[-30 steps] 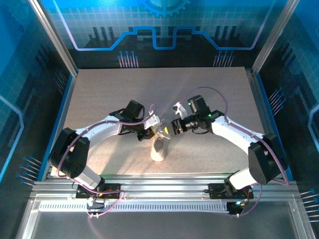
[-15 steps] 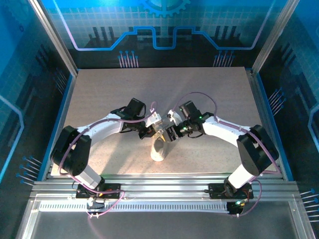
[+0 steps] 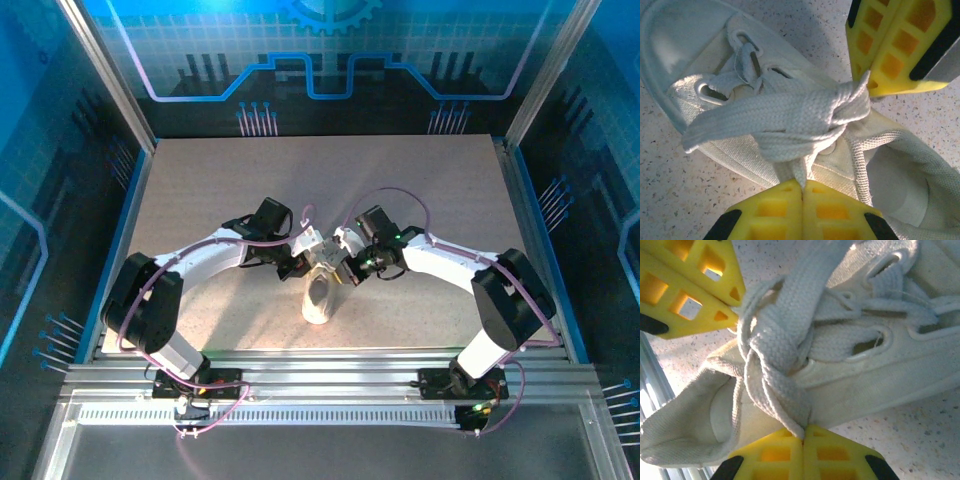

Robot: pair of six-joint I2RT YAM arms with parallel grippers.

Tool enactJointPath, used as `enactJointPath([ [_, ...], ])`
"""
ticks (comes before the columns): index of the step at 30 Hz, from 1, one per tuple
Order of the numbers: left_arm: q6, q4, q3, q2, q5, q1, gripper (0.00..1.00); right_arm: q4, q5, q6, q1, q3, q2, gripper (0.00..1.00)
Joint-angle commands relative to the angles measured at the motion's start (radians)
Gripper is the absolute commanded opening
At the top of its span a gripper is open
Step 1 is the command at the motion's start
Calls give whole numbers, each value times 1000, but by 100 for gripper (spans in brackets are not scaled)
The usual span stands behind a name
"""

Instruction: Tie the shoes

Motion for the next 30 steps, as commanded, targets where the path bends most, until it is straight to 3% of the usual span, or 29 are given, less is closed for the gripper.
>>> enactJointPath([
  [1, 10, -41, 21, 6, -10, -6, 0, -76, 34, -58, -10, 39, -26, 0],
  [17, 17, -84, -16, 2, -42, 22, 0, -260, 155, -172, -17, 119, 61, 0],
  [30, 9, -75, -39, 0, -36, 23, 0, -311, 198, -168, -50, 139, 110, 0],
])
